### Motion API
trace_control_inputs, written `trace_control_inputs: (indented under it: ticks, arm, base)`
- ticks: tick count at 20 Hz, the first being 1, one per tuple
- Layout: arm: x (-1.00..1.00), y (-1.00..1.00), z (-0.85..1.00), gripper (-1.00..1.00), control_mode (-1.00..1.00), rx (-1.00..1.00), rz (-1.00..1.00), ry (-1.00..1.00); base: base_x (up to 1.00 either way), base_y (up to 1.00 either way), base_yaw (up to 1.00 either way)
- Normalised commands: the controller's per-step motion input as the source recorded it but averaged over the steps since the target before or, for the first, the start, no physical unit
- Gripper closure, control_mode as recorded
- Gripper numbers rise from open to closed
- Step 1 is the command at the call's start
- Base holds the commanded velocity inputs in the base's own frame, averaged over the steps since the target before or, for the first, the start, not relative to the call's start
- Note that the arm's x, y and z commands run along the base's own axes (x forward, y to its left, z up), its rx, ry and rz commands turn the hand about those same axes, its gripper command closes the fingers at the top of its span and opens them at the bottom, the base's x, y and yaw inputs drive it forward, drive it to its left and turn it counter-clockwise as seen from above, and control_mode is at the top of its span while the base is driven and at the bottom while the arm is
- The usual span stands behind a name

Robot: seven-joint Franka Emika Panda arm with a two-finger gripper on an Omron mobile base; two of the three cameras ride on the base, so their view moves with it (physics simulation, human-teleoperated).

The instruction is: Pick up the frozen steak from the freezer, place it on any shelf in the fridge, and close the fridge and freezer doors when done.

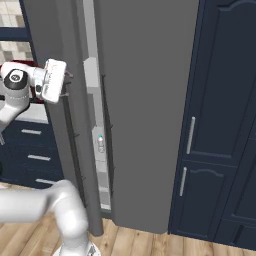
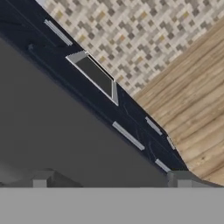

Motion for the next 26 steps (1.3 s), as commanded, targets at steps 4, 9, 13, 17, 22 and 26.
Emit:
trace_control_inputs:
  ticks: [4, 9, 13, 17, 22, 26]
  arm:
    - [0.27, -0.84, 0.01, -1.00, -1.00, 0.05, 0.09, 0.00]
    - [0.42, -0.73, 0.00, -1.00, -1.00, 0.02, 0.06, 0.00]
    - [0.31, -0.24, -0.01, -1.00, -1.00, 0.00, 0.10, 0.00]
    - [-0.45, 0.03, 0.13, -1.00, -1.00, 0.00, 0.16, -0.12]
    - [-0.94, 0.38, 0.32, -1.00, -1.00, -0.07, 0.20, -0.28]
    - [-0.27, 0.69, -0.04, -1.00, -1.00, -0.06, 0.21, -0.06]
  base:
    - [0.00, 0.00, 0.00]
    - [0.00, 0.00, 0.00]
    - [0.00, 0.00, 0.00]
    - [0.00, 0.00, 0.00]
    - [0.00, 0.00, 0.00]
    - [0.00, 0.00, 0.00]
